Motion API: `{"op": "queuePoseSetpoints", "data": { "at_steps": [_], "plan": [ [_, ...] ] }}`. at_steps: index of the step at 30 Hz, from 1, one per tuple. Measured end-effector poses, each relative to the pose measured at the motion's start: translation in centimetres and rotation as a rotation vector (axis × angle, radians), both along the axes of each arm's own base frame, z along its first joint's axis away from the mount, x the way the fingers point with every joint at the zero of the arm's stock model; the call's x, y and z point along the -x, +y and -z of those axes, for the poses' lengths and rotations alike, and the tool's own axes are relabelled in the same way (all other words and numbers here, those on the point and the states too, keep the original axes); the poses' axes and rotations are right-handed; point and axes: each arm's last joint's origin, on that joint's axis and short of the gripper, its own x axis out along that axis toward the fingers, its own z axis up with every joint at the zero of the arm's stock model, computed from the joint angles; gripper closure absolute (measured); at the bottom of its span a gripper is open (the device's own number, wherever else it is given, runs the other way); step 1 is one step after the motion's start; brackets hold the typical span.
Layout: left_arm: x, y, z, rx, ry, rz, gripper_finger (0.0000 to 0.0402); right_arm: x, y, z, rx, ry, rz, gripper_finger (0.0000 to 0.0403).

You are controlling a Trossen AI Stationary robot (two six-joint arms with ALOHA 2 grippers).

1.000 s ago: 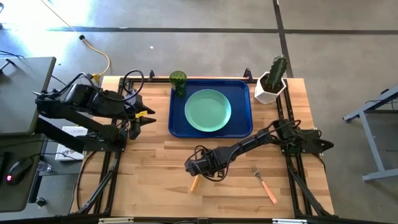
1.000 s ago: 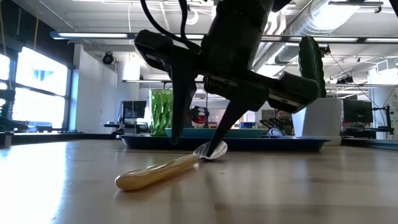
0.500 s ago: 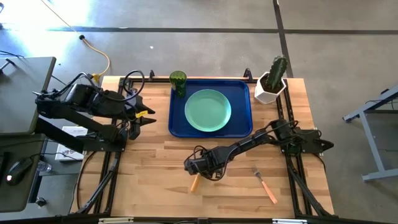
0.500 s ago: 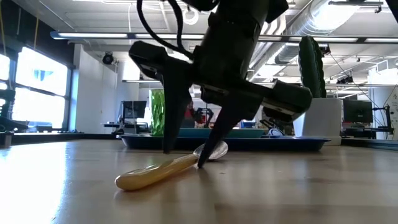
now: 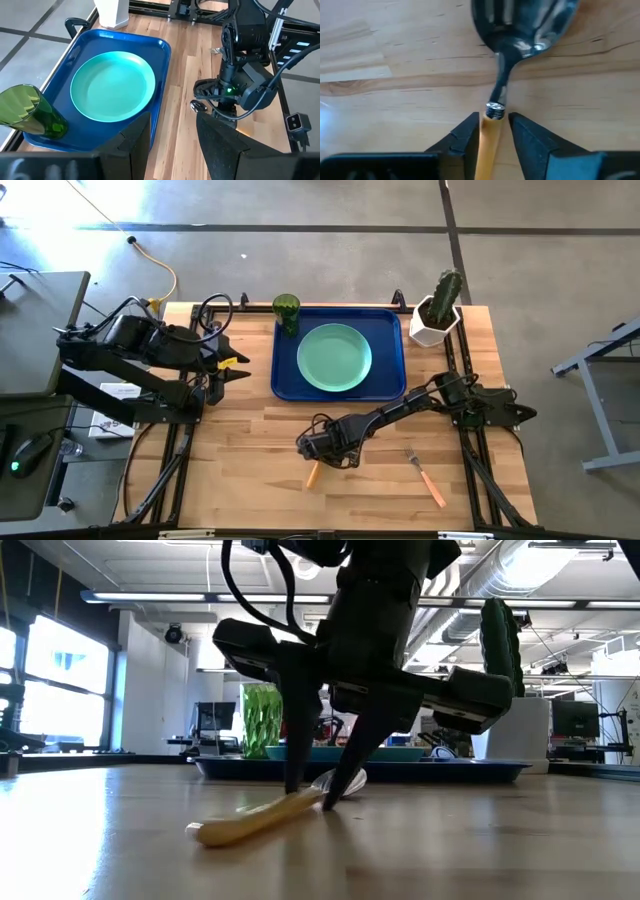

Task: Pick and place plate/cup/fork/spoon on tray
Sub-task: Put the yellow spoon on the blue serving tray

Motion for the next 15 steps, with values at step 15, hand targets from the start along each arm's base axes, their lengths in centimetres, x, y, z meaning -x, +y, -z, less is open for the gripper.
{"op": "queuePoseSetpoints", "data": {
  "at_steps": [15],
  "plan": [
    [0.0, 0.0, 0.0, -0.021, 0.004, 0.015, 0.0255, 1.3, -0.5, 0.4, 0.081, 0.115, -0.169, 0.0344]
  ]
}}
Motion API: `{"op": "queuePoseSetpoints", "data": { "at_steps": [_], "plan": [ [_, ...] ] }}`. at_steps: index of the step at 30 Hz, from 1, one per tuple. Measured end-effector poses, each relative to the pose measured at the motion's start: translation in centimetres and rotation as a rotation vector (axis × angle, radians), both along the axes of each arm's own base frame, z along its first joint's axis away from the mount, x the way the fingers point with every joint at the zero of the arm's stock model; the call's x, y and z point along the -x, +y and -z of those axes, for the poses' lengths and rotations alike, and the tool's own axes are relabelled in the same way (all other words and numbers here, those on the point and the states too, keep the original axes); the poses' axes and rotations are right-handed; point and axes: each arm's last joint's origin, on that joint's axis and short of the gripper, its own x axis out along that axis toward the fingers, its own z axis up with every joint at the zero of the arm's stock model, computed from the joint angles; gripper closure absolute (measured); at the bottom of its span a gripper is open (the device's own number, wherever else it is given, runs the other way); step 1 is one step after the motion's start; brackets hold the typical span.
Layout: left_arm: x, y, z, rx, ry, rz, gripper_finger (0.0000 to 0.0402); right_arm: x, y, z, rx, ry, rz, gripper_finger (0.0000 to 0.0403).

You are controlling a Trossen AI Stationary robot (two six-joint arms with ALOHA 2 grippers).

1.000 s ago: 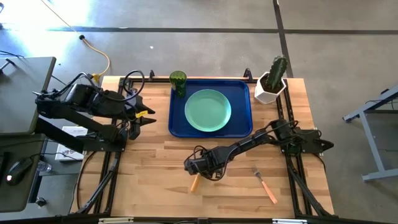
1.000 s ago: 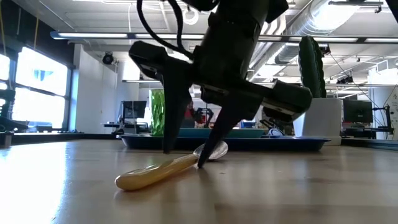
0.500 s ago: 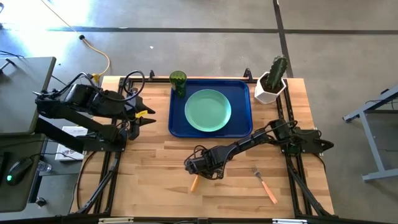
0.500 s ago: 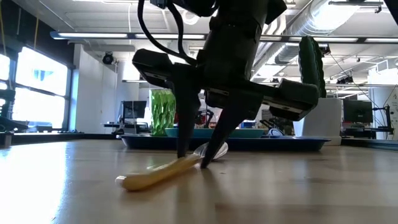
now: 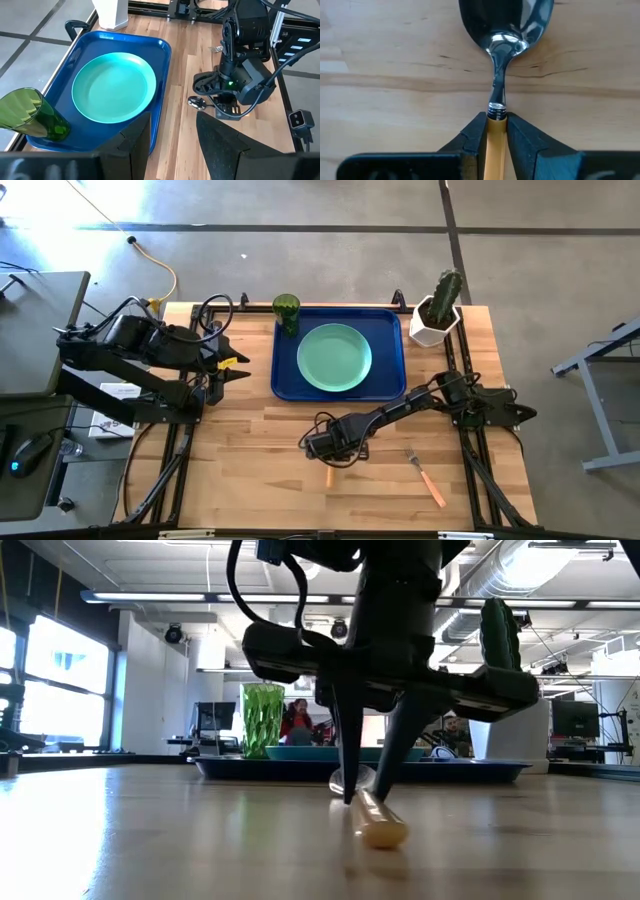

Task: Pick and place plate/cup/fork/spoon on tray
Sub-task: Put the yellow spoon on the blue serving tray

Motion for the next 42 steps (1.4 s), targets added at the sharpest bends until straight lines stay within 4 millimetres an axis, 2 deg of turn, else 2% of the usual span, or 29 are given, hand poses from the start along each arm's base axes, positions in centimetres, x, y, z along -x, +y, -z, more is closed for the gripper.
{"op": "queuePoseSetpoints", "data": {
  "at_steps": [8, 15, 25, 42],
  "plan": [
    [0.0, 0.0, 0.0, 0.0, 0.0, 0.0, 0.0254, 0.3, -0.1, 0.1, 0.018, 0.011, -0.113, 0.035],
    [0.0, 0.0, 0.0, 0.0, 0.0, 0.0, 0.0255, 0.3, -0.1, 0.0, 0.026, 0.01, -0.157, 0.039],
    [0.0, 0.0, 0.0, 0.0, 0.0, -0.001, 0.0255, 0.3, -0.1, 0.0, 0.047, 0.003, -0.18, 0.039],
    [0.0, 0.0, 0.0, 0.001, -0.001, -0.001, 0.0255, -0.5, -0.2, -3.0, 0.212, 0.008, -0.244, 0.0396]
  ]
}}
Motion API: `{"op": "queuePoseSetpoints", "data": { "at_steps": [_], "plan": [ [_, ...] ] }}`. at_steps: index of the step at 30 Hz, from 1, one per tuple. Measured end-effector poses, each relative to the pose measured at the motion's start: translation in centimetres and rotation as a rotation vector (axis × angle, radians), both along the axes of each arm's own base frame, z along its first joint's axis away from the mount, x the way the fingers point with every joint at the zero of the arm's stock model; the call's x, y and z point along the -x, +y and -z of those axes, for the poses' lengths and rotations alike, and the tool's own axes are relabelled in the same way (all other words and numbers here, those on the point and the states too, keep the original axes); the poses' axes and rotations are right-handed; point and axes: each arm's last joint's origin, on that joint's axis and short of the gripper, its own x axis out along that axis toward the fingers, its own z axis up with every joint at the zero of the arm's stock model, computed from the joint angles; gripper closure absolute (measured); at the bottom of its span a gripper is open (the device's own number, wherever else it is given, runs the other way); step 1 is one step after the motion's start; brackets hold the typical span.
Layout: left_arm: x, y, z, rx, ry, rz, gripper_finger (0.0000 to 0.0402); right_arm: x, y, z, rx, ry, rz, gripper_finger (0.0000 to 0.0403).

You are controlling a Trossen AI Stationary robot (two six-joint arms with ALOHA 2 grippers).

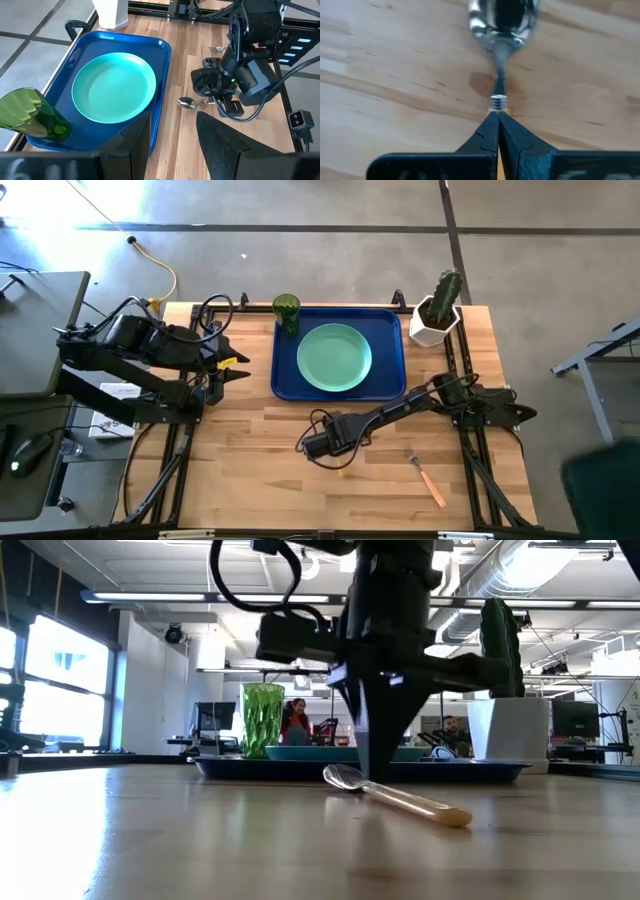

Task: Pick and place plate/cup/fork/spoon on tray
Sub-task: Put the yellow spoon on the blue serving tray

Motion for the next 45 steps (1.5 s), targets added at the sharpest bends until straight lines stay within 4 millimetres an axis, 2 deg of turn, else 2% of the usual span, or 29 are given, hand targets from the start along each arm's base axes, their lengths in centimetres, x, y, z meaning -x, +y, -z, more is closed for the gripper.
{"op": "queuePoseSetpoints", "data": {
  "at_steps": [16, 19, 27, 32, 39, 45],
  "plan": [
    [0.0, 0.0, 0.0, 0.013, -0.002, -0.01, 0.0255, 0.2, -0.1, -0.6, -0.046, 0.042, 0.023, 0.0397],
    [0.0, 0.0, 0.0, 0.013, -0.002, -0.01, 0.0255, 0.3, -0.1, -0.6, -0.046, 0.049, 0.023, 0.0373],
    [0.0, 0.0, 0.0, 0.013, -0.002, -0.01, 0.0255, 0.2, -0.1, -0.5, -0.046, 0.033, 0.016, 0.0271],
    [0.0, 0.0, 0.0, 0.015, -0.003, -0.011, 0.0255, 0.3, -0.1, 0.6, -0.063, 0.024, 0.014, 0.0237],
    [0.0, 0.0, 0.0, 0.034, -0.006, -0.026, 0.0255, 0.3, -0.3, 0.9, -0.058, 0.04, 0.001, 0.0234],
    [0.0, 0.0, 0.0, 0.035, -0.008, -0.026, 0.0255, 0.2, -0.3, 1.7, -0.088, 0.066, -0.018, 0.0259]
  ]
}}
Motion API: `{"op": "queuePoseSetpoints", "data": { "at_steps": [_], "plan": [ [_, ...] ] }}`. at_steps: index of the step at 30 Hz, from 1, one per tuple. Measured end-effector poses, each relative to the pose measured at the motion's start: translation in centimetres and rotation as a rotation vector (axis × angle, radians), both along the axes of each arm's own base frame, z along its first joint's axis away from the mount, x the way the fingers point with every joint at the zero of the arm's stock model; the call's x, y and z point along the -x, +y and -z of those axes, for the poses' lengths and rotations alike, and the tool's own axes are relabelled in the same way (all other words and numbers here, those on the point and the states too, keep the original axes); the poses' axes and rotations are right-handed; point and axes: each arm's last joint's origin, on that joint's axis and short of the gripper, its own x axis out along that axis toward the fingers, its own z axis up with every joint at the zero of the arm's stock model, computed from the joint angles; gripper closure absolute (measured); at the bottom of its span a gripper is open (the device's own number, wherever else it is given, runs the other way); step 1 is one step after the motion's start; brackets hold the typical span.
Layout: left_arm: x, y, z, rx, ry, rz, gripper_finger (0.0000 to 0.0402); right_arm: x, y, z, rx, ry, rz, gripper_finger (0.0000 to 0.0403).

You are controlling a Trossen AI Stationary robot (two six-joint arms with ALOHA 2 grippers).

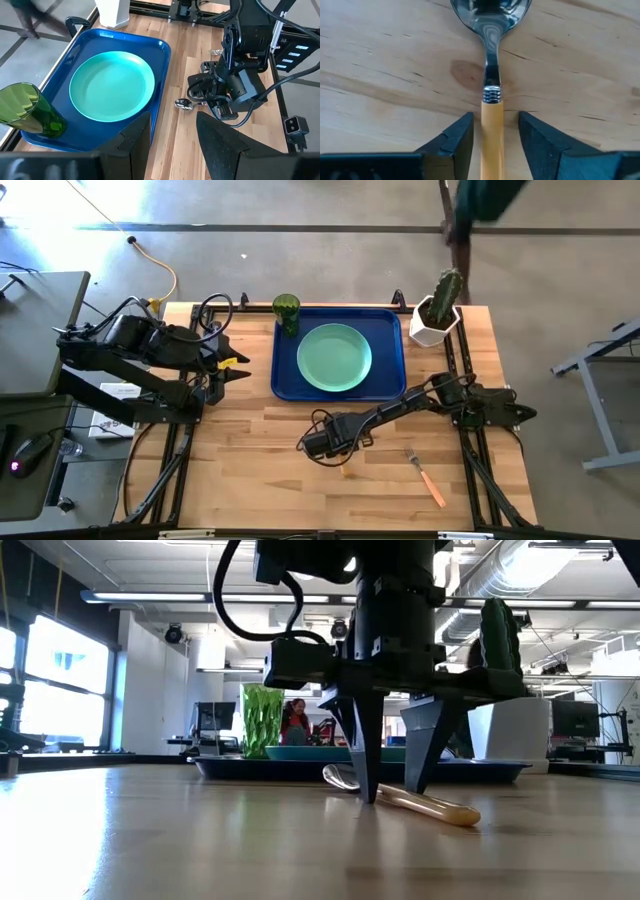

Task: Pick and place plate/cup/fork/spoon on tray
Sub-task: Put the yellow spoon on the blue serving tray

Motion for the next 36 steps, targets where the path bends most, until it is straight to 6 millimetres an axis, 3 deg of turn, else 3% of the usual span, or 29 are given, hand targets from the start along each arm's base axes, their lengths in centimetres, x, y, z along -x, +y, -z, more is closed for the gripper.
{"op": "queuePoseSetpoints", "data": {
  "at_steps": [9, 18, 26, 36],
  "plan": [
    [0.0, 0.0, 0.0, 0.0, 0.0, 0.0, 0.0254, 0.0, -0.1, 0.1, -0.007, 0.01, 0.046, 0.03],
    [0.0, 0.0, 0.0, 0.0, 0.0, 0.0, 0.0255, 0.0, -0.1, 0.1, -0.005, 0.006, 0.055, 0.0385],
    [0.0, 0.0, 0.0, 0.0, 0.0, 0.0, 0.0254, 0.0, 0.3, 0.0, 0.004, 0.0, 0.041, 0.0388],
    [0.0, 0.0, 0.0, 0.0, 0.0, 0.0, 0.0255, -0.6, 0.8, -1.6, 0.069, -0.043, 0.034, 0.0387]
  ]
}}
